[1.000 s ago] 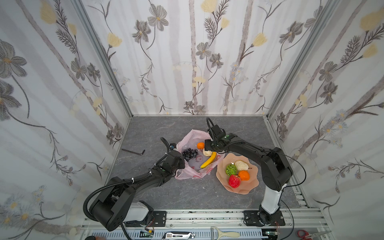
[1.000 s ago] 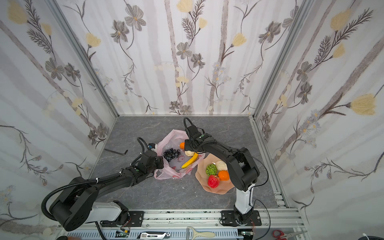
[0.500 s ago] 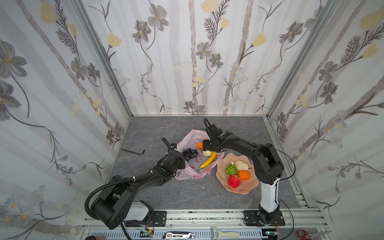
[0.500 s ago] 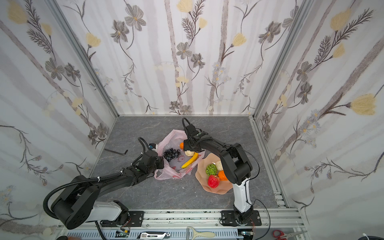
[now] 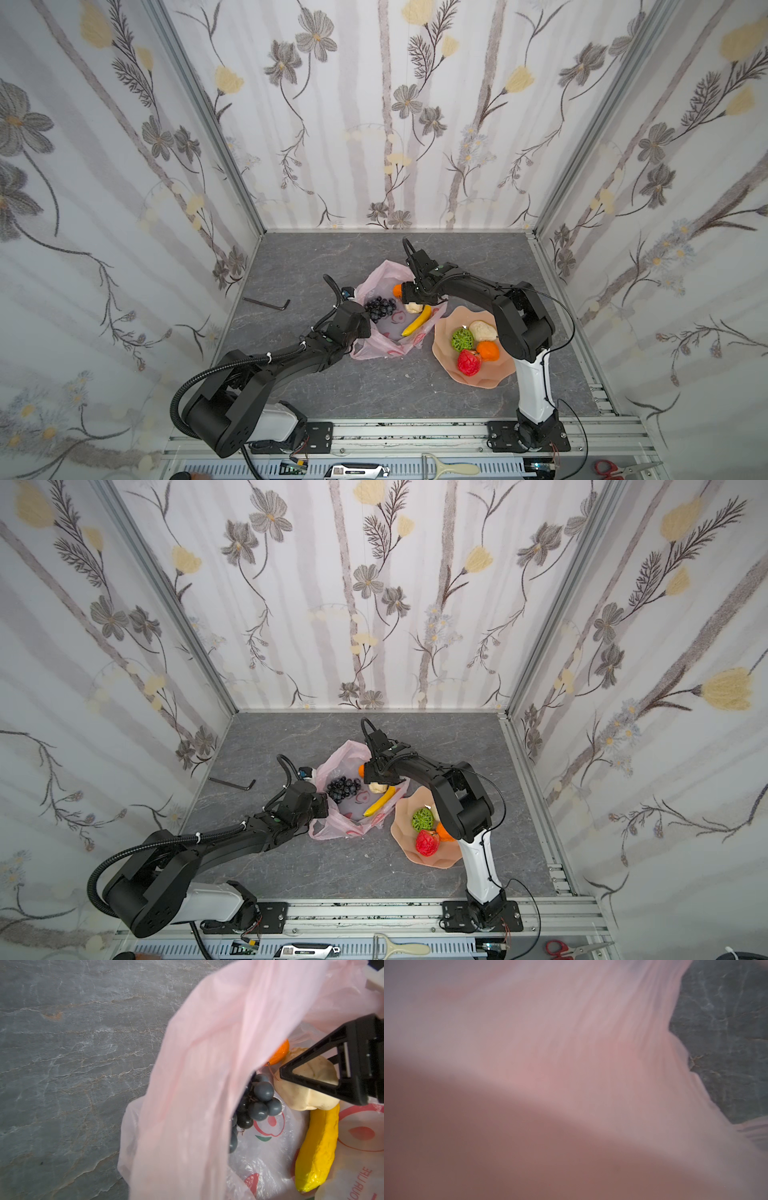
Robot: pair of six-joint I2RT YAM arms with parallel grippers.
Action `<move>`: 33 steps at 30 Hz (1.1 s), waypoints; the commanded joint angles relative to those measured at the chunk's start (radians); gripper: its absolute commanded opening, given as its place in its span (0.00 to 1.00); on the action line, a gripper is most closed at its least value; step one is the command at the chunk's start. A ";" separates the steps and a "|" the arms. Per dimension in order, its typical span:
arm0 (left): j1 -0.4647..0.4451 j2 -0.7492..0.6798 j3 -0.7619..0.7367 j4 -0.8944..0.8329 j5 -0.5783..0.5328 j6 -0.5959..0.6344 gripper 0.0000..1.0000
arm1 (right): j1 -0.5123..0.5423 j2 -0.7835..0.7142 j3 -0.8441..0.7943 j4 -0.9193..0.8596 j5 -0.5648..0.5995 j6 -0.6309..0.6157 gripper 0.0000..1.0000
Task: Take the fake fruits out of the plastic bag
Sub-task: 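Move the right gripper over the bag and grasp the cream bun, then lift the cream bun out with the right gripper toward the bowl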
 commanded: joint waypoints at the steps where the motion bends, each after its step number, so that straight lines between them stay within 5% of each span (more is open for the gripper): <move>1: -0.001 0.000 0.008 0.019 -0.020 0.007 0.06 | 0.000 0.003 0.007 -0.004 -0.020 -0.017 0.66; 14: 0.000 -0.012 0.002 0.018 -0.042 0.008 0.06 | 0.056 -0.154 -0.043 0.044 -0.062 -0.052 0.57; 33: 0.000 -0.032 -0.002 0.016 -0.049 0.004 0.06 | 0.222 -0.773 -0.538 0.256 0.251 -0.010 0.57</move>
